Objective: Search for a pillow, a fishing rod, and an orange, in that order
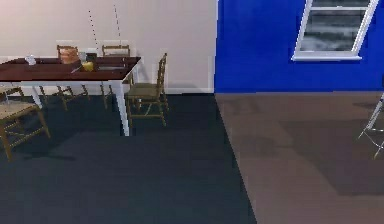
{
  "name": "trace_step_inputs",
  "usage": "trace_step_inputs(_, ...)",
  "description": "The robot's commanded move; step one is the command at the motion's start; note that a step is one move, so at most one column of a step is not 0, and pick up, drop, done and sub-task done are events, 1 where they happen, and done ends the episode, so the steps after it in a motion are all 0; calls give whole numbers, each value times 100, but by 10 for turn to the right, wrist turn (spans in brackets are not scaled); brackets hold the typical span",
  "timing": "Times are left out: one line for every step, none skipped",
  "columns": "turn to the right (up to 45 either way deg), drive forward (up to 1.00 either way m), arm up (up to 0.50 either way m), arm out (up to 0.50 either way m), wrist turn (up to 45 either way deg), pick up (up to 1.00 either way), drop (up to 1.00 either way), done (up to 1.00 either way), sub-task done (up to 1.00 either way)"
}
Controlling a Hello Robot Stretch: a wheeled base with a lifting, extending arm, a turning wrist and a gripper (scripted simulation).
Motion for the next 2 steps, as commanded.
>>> trace_step_inputs(-150,0,0,0,0,0,0,0,0)
trace_step_inputs(0,80,0,0,0,0,0,0,0)
